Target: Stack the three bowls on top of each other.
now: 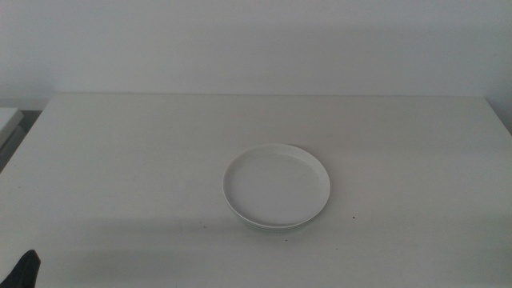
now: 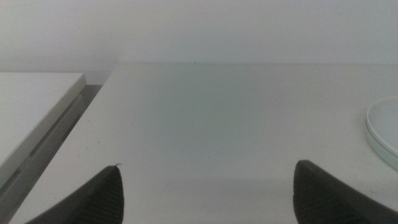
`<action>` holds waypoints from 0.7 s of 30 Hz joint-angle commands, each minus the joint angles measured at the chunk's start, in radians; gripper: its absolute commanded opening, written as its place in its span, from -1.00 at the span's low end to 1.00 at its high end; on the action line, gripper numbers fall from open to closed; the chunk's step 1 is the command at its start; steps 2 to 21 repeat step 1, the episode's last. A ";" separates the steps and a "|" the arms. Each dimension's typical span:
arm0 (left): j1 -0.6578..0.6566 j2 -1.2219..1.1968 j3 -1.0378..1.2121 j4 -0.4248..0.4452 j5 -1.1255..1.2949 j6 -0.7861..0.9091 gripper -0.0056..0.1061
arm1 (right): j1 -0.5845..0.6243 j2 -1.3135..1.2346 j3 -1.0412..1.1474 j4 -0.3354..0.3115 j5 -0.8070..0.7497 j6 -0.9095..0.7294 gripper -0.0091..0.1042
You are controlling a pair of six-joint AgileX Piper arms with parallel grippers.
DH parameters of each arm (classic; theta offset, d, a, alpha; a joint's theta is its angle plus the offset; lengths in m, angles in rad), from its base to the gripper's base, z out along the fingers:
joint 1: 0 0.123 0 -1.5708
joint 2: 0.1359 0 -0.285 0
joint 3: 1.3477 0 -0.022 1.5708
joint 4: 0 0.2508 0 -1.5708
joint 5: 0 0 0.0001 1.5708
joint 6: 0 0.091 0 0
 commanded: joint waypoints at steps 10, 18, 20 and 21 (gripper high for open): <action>0.001 -0.004 0.001 0.002 -0.013 0.001 0.78 | -0.006 -0.005 0.002 0.000 -0.008 -0.006 0.70; 0.001 -0.004 0.001 0.002 -0.013 0.001 0.78 | -0.006 -0.005 0.002 0.000 -0.008 -0.006 0.70; 0.001 -0.004 0.001 0.002 -0.013 0.001 0.78 | -0.006 -0.005 0.002 0.000 -0.008 -0.006 0.70; 0.001 -0.004 0.001 0.002 -0.013 0.001 0.78 | -0.006 -0.005 0.002 0.000 -0.008 -0.006 0.70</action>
